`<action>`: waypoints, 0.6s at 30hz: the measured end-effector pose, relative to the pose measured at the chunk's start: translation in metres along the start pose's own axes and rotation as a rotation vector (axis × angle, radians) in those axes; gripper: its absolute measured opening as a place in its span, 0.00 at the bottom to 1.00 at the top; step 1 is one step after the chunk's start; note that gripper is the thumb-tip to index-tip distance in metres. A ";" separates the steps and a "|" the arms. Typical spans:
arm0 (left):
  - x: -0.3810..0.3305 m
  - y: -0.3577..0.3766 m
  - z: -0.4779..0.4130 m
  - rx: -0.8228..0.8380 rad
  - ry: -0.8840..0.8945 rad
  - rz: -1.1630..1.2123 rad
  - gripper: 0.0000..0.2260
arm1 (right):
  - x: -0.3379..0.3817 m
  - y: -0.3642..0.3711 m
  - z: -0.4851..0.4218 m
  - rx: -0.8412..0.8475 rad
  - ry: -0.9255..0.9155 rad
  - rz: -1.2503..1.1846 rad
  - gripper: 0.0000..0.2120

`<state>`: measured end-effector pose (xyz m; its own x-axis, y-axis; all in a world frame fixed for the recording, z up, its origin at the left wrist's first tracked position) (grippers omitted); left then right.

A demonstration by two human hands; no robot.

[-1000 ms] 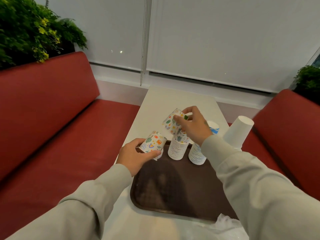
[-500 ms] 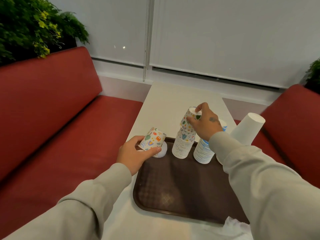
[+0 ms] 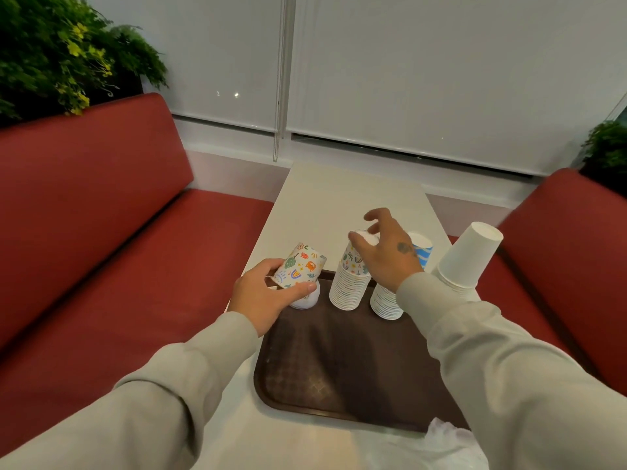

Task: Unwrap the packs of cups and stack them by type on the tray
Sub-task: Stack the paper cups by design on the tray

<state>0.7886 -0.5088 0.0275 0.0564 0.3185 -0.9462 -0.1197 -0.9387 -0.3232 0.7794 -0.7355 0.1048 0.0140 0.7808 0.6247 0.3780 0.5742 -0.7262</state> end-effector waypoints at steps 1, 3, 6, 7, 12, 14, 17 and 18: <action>-0.003 0.001 0.002 0.005 0.001 -0.003 0.29 | 0.006 0.001 0.002 0.054 0.002 -0.053 0.18; -0.011 0.003 0.006 0.012 0.013 -0.002 0.28 | 0.016 0.012 0.010 0.223 0.042 -0.123 0.20; -0.021 0.005 0.010 0.012 0.038 0.015 0.25 | 0.025 0.032 0.022 0.411 0.084 -0.194 0.24; -0.024 0.006 0.011 0.012 0.043 0.028 0.24 | 0.026 0.036 0.025 0.421 0.084 -0.223 0.24; -0.030 0.010 0.009 0.019 0.062 0.050 0.24 | 0.029 0.039 0.026 0.359 0.061 -0.334 0.19; -0.029 0.012 0.008 0.041 0.063 0.041 0.26 | 0.028 0.037 0.023 0.349 0.053 -0.348 0.18; -0.027 0.017 0.004 0.068 0.046 0.022 0.31 | 0.024 0.025 0.011 0.289 0.052 -0.329 0.16; -0.026 0.018 0.002 0.067 0.032 0.027 0.34 | 0.023 0.017 0.006 0.255 0.048 -0.292 0.16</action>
<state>0.7832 -0.5335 0.0464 0.0839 0.2881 -0.9539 -0.1880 -0.9355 -0.2990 0.7805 -0.7066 0.1050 -0.0148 0.5665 0.8239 0.1302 0.8181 -0.5602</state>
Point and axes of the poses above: each hand's wrist, its own z-axis away from the middle knuckle, its own y-axis out of the palm, x = y × z, the point moved 8 cm from there along -z, towards the middle knuckle, and after that the axes turned 3 degrees about -y, right-handed, at the moved point
